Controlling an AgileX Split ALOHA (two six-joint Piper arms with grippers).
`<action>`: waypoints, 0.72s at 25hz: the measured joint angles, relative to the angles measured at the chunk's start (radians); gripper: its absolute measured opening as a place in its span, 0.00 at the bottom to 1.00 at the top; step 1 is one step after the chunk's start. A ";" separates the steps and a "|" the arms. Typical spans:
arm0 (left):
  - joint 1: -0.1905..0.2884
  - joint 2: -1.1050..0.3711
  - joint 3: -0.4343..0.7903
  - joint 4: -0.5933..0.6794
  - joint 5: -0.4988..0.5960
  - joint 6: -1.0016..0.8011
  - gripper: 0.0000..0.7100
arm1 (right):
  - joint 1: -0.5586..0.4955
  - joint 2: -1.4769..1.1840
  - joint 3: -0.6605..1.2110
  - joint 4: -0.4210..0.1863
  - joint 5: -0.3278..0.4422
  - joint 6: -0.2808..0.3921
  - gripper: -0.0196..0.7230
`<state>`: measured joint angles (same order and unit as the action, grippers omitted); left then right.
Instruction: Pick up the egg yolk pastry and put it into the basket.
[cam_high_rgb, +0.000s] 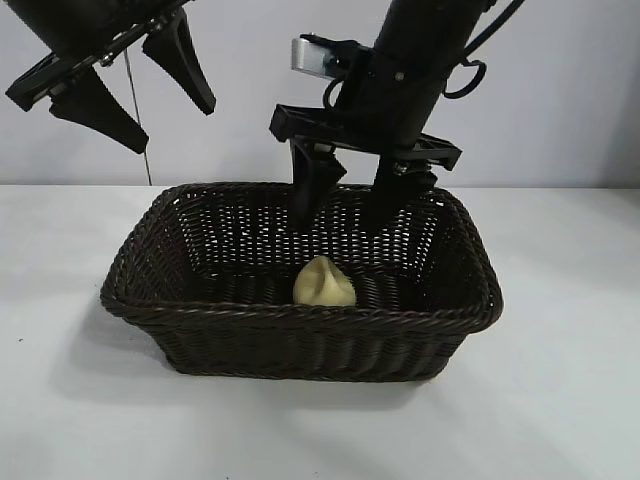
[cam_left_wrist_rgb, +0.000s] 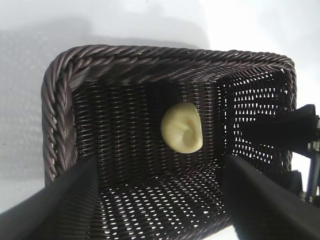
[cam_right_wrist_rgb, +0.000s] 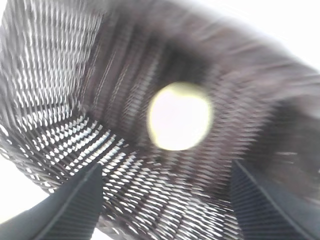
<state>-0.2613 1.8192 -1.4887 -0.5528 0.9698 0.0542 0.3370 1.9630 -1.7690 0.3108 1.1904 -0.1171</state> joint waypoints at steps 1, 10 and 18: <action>0.000 0.000 0.000 0.000 0.001 0.000 0.72 | -0.021 -0.001 -0.016 -0.001 0.012 0.000 0.72; 0.000 0.000 0.000 0.000 0.003 0.000 0.72 | -0.178 -0.002 -0.033 -0.011 0.035 0.017 0.72; 0.000 0.000 0.000 0.000 0.003 0.000 0.72 | -0.170 -0.002 -0.033 -0.011 0.041 0.019 0.72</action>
<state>-0.2613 1.8192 -1.4887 -0.5528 0.9727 0.0542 0.1669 1.9608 -1.8017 0.2997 1.2310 -0.0980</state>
